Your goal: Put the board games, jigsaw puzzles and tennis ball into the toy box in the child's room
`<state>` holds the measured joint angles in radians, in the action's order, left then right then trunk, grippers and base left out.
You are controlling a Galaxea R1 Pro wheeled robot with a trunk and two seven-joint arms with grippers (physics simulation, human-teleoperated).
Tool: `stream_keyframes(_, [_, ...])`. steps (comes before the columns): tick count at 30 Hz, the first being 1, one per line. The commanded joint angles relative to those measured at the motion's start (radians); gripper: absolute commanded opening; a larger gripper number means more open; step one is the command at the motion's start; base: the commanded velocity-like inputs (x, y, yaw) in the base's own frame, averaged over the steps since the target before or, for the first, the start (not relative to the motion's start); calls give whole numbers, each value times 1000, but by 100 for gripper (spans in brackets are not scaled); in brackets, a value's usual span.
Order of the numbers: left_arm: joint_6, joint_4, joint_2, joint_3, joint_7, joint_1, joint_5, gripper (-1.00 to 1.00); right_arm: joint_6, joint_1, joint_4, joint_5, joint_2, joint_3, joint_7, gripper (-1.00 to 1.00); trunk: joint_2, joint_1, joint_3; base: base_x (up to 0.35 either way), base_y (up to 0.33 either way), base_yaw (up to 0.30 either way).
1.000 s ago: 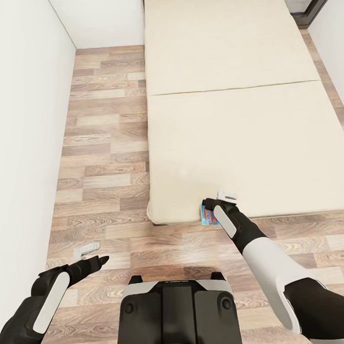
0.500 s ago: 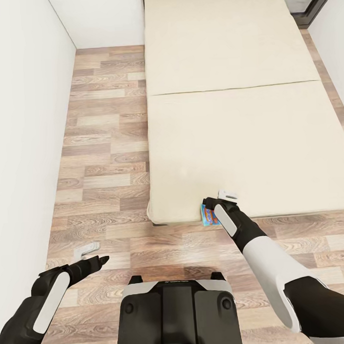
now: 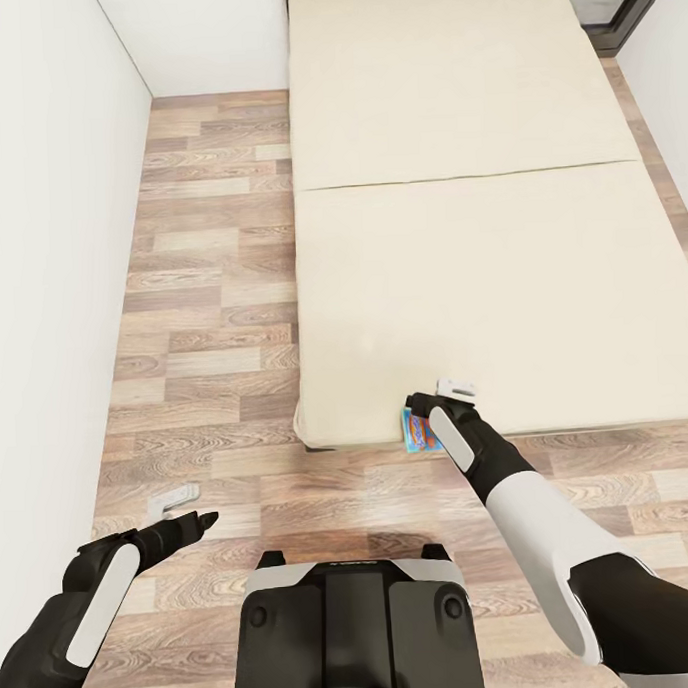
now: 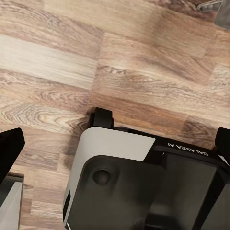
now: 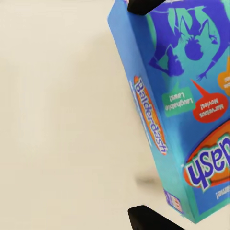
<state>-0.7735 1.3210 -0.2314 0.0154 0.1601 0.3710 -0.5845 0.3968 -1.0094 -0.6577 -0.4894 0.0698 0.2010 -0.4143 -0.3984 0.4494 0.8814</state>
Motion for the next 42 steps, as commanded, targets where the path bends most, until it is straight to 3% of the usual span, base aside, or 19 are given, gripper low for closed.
stream_keyframes(1, [-4, 1, 0, 0, 9, 0, -11, 100, 3, -1, -2, -9, -1, 5, -9, 100, -2, 1, 1, 0, 0, 0])
stream_keyframes(10, [-4, 1, 0, 0, 9, 0, -11, 100, 3, -1, -10, -9, -1, 5, -9, 100, -2, 1, 1, 0, 0, 0])
stream_keyframes(25, [-4, 1, 0, 0, 9, 0, -11, 100, 48, 1, -101, -9, -1, 8, -11, 100, -2, 1, 1, 0, 0, 0])
stream_keyframes(42, [-4, 1, 0, 0, 9, 0, -10, 100, 80, 2, -112, -11, -4, 3, -9, 100, -2, 1, 1, 0, 0, 0])
